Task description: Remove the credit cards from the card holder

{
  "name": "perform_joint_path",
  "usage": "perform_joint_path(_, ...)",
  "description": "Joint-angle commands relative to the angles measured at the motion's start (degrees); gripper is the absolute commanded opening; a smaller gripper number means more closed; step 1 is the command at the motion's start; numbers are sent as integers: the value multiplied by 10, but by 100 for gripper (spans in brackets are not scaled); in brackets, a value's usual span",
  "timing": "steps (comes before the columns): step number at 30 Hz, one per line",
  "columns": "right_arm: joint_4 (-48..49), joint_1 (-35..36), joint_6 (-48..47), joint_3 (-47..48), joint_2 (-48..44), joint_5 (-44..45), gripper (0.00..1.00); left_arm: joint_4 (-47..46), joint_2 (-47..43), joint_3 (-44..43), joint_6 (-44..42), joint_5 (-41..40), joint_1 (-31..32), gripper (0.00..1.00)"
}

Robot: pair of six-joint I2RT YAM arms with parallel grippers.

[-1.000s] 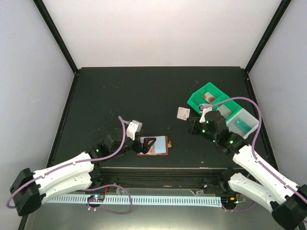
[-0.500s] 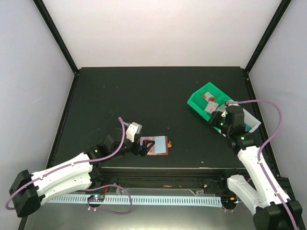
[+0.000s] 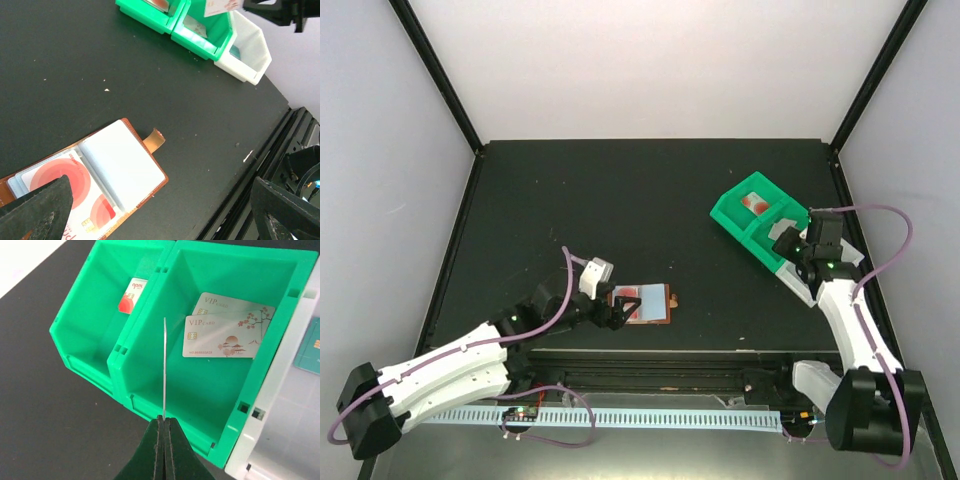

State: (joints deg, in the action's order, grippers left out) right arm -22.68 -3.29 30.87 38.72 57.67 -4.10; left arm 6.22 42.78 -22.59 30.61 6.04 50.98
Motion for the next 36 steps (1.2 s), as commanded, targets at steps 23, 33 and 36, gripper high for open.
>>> perform_joint_path(23,130,-65,-77,28,214,-60,1,29,-16,-28,9,30,-6,99)
perform_joint_path(33,126,-86,-61,36,242,-8,1,39,-18,-30,14,34,-6,99)
perform_joint_path(36,130,-91,-48,34,246,-9,1,36,-18,-28,16,33,-6,99)
